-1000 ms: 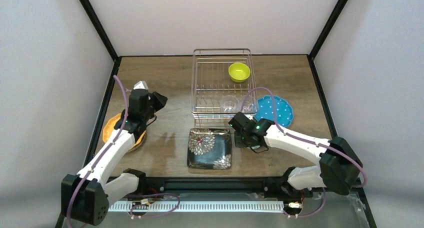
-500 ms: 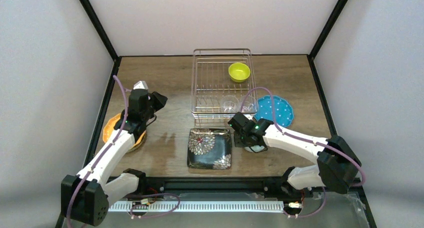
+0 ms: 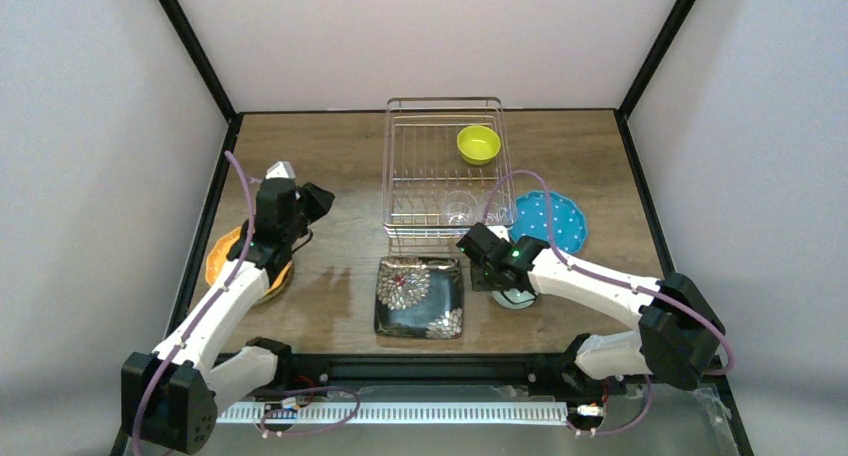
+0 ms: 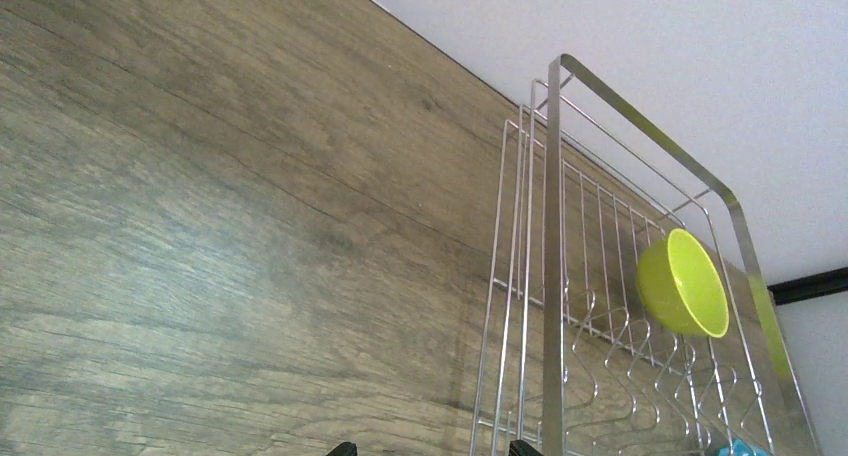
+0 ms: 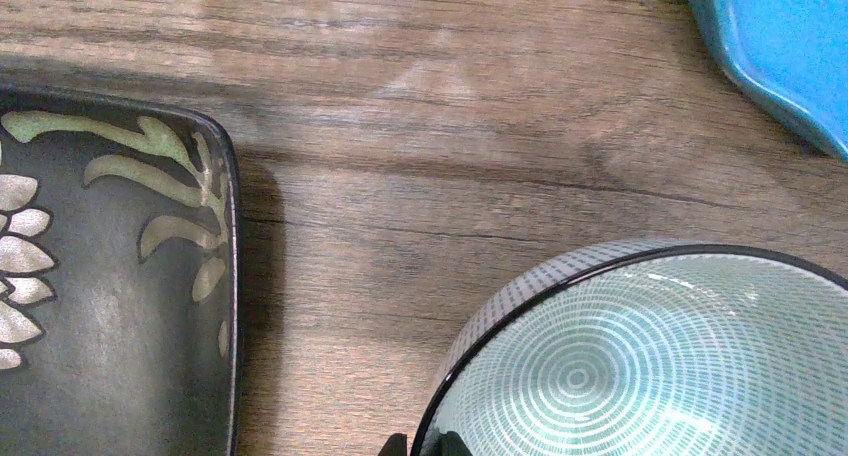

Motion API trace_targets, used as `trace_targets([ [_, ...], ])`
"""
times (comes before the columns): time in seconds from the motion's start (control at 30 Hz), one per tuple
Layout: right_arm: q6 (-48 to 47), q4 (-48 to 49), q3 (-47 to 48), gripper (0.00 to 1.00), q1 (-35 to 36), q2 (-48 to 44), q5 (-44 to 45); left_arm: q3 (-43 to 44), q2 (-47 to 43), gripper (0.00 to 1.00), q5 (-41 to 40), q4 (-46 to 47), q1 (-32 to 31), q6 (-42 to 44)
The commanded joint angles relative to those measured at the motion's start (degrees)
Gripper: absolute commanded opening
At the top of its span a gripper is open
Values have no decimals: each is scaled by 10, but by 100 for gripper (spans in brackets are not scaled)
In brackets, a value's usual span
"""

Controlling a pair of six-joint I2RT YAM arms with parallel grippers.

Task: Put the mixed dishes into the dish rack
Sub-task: Grab the bowl at the center of the board.

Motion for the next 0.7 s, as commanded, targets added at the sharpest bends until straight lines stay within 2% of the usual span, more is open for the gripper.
trace_targets([
  [0.0, 18, -41, 4, 1, 2, -1, 3, 1, 1, 89, 2, 15, -2, -1],
  [0.67, 32, -82, 36, 1, 2, -66, 4, 5, 11, 89, 3, 24, -2, -7],
])
